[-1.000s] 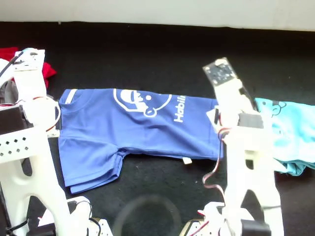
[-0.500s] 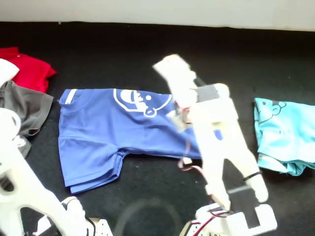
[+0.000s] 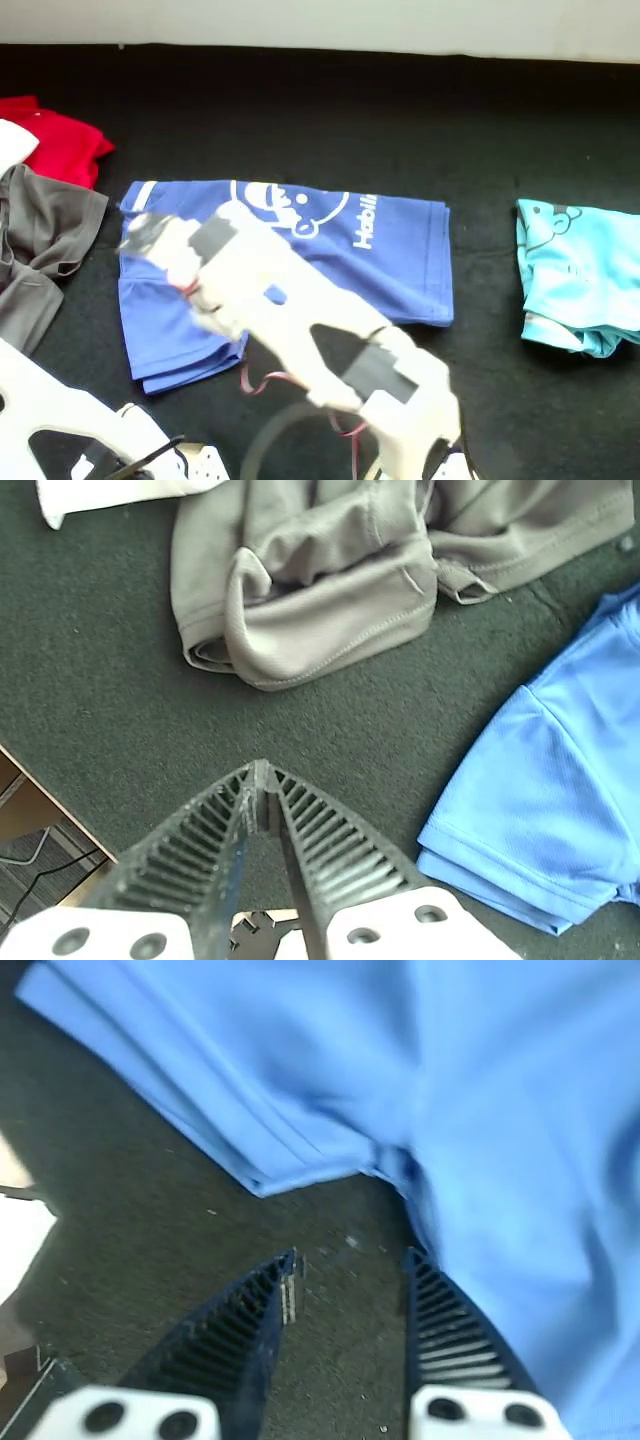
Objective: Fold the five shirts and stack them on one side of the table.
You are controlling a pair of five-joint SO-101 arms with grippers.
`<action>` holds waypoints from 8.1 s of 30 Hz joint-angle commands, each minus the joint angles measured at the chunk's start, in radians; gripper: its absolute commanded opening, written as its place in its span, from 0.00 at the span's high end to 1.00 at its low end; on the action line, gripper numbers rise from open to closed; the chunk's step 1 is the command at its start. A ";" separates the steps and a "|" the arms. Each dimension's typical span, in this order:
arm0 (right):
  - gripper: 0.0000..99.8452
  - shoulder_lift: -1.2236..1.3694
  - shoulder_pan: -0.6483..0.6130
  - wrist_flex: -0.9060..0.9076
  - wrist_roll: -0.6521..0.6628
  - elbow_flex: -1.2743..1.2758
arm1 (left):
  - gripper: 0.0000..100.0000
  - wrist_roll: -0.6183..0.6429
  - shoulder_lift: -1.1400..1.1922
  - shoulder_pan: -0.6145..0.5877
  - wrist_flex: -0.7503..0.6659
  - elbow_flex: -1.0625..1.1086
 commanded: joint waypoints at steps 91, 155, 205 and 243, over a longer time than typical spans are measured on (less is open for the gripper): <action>0.93 0.048 0.849 0.108 -0.123 -0.257 | 0.99 -0.038 -0.019 0.053 -0.014 -0.027; 0.99 -0.120 1.274 -0.214 0.158 0.160 | 0.99 -0.038 -0.021 0.102 -0.014 -0.028; 0.99 0.163 0.234 -0.483 -0.158 -0.325 | 0.99 -0.032 -0.027 0.166 -0.015 0.047; 0.94 0.473 0.398 0.015 -0.157 -0.757 | 0.99 -0.034 -0.027 0.166 -0.015 0.047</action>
